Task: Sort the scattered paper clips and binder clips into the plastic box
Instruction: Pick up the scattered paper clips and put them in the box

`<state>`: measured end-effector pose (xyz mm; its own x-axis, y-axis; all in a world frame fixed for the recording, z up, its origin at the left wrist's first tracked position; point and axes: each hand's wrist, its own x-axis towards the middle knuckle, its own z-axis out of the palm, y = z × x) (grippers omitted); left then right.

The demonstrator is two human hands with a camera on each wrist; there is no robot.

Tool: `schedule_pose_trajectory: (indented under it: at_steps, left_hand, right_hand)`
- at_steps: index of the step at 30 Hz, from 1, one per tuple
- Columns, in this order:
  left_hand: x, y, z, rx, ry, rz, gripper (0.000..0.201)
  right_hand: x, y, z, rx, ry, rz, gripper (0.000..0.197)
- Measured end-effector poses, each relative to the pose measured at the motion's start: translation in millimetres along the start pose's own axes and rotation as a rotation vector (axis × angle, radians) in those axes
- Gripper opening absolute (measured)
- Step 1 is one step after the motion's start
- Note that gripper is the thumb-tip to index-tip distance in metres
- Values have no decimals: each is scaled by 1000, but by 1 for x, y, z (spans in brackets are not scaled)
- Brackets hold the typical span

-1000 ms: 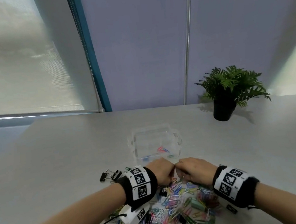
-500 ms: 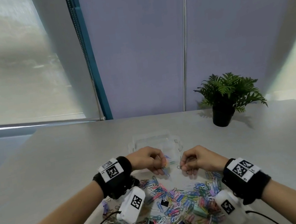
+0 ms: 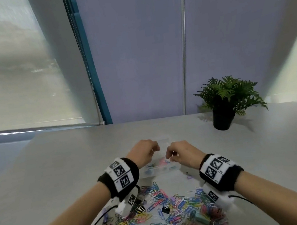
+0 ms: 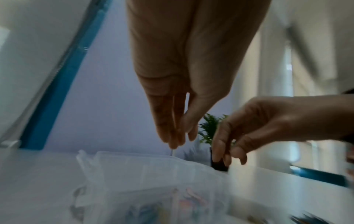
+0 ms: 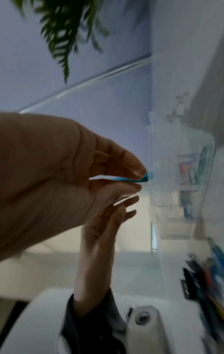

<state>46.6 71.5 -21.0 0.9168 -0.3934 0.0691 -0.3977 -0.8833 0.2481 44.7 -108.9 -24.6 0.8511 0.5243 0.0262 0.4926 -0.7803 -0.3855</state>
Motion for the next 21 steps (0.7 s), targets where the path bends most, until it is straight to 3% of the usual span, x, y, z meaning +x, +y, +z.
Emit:
schedule_pose_trajectory:
  at_steps: [2, 4, 7, 11, 15, 18, 21]
  left_hand:
    - [-16, 10, 7, -27, -15, 117, 25]
    - [-28, 19, 17, -17, -187, 174, 23]
    - [-34, 30, 34, 120, -433, 193, 30]
    - [-30, 36, 44, 160, -435, 187, 29]
    - [-28, 34, 46, 181, -443, 170, 22]
    - [-30, 31, 46, 150, -445, 166, 21]
    - [-29, 27, 45, 72, -450, 149, 18]
  right_hand:
    - [-19, -1, 1, -84, -43, -79, 16]
    - [-34, 2, 6, -138, -202, -90, 17]
    - [-46, 7, 21, -202, -432, -42, 38]
    - [-45, 4, 38, -184, -372, -28, 46]
    - [-43, -4, 45, -129, -339, -4, 15]
    - [-41, -2, 45, -121, -316, -5, 26]
    - [-41, 1, 42, -94, -324, -11, 24]
